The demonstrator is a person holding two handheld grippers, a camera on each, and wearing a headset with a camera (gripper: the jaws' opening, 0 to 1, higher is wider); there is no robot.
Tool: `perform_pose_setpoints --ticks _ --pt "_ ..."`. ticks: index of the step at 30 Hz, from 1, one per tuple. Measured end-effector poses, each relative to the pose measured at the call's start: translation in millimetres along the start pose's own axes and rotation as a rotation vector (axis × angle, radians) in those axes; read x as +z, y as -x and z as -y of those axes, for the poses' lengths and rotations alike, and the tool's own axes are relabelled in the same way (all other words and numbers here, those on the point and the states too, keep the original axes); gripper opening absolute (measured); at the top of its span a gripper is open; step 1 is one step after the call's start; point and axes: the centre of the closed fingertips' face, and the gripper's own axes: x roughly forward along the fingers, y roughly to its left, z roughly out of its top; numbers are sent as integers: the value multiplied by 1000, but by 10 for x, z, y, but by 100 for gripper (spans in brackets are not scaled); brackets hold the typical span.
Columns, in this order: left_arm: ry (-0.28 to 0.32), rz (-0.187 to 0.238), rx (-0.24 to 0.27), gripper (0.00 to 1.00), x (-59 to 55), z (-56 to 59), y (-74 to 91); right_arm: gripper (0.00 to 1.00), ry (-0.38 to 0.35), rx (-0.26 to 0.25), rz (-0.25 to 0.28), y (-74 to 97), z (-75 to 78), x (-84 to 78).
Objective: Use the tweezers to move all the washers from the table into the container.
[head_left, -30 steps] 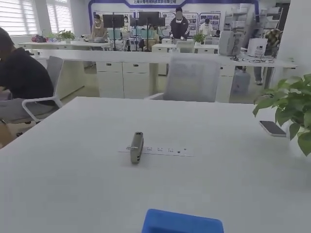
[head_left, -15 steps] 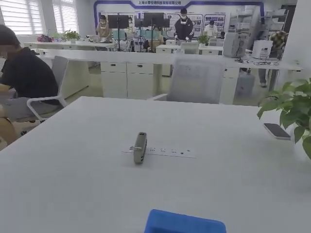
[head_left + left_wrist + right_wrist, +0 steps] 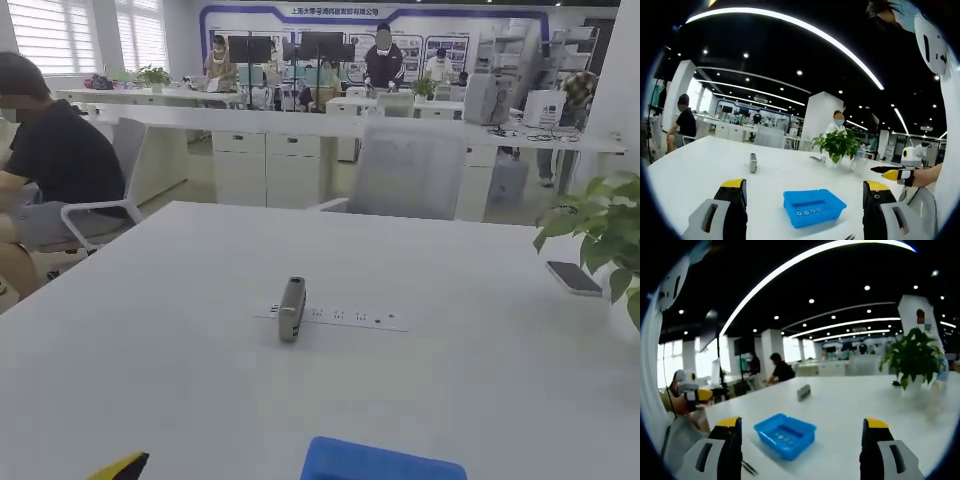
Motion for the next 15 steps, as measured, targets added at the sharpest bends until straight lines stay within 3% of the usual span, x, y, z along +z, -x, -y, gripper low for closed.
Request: perform_pose_setpoints --ticks 5,10,15 --pt "-10 14 25 99 26 -43 -1 99 -19 -37 17 9 72 20" --pt "4 26 45 99 56 -100 24 99 -20 -42 0 1 68 -13" --pt "-25 3 49 99 5 -98 25 99 -10 -36 -13 -18 49 -46"
